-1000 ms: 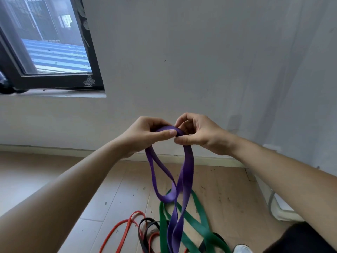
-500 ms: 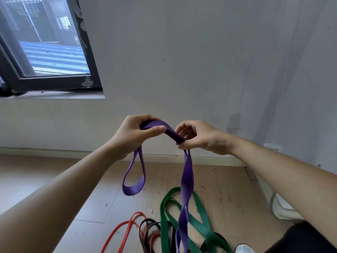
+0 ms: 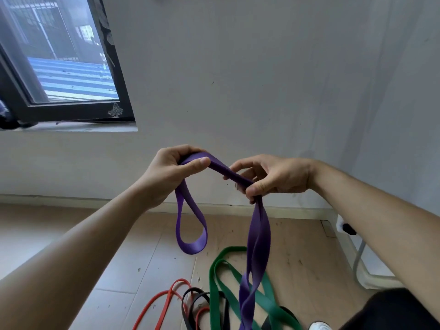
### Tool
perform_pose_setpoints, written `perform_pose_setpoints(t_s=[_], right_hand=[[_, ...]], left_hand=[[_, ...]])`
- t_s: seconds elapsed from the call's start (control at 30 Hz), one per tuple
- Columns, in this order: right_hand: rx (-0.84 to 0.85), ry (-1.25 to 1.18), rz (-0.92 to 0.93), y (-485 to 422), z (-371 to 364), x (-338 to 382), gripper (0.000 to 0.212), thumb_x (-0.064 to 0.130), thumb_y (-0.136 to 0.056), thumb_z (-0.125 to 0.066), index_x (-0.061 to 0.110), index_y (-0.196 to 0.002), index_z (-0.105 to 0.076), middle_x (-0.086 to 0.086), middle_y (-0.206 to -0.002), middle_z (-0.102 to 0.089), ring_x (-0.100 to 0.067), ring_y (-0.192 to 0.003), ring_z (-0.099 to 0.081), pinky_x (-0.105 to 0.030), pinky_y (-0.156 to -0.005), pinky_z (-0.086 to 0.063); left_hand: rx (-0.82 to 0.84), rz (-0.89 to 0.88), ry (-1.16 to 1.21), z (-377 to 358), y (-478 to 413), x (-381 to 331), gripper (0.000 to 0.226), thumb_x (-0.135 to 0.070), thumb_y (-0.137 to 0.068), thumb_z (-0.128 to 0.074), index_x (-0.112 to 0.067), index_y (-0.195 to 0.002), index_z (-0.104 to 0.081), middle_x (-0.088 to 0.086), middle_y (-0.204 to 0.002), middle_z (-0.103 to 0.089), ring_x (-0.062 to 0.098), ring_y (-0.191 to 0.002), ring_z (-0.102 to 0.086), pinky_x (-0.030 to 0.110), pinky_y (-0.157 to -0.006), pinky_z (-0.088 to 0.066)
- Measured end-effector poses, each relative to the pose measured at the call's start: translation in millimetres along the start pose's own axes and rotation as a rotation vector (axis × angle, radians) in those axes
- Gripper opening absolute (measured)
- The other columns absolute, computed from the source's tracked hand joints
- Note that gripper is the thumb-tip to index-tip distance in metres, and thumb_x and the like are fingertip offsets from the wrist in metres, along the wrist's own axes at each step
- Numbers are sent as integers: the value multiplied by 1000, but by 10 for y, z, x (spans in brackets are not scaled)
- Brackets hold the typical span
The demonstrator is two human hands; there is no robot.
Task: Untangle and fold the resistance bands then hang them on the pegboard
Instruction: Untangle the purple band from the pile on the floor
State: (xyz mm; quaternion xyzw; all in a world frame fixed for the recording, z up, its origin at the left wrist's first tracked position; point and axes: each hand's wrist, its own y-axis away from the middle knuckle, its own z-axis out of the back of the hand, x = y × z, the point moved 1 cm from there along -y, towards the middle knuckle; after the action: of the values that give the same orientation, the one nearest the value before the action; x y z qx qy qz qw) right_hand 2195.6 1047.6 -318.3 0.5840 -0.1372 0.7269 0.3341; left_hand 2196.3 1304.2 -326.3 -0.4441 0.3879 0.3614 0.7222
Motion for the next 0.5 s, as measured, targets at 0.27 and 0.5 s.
perform_pose_setpoints(t_s=[0.27, 0.5], right_hand=[[-216, 10, 54, -15, 43, -73, 48, 10, -84, -78, 6, -129, -61, -30, -105, -59, -39, -94, -54, -48, -84, -46], [-281, 135, 158, -45, -152, 87, 39, 4, -86, -78, 4, -122, -63, -25, -111, -70, -26, -93, -67, -37, -83, -55]], left_hand=[[162, 74, -53, 73, 46, 66, 33, -29, -84, -74, -9, -110, -69, -10, -74, -68, 2, -67, -58, 15, -64, -47], [236, 79, -33, -171, 44, 6, 46, -41, -76, -86, -7, -103, -70, -3, -74, -67, 9, -66, -58, 20, -61, -48]])
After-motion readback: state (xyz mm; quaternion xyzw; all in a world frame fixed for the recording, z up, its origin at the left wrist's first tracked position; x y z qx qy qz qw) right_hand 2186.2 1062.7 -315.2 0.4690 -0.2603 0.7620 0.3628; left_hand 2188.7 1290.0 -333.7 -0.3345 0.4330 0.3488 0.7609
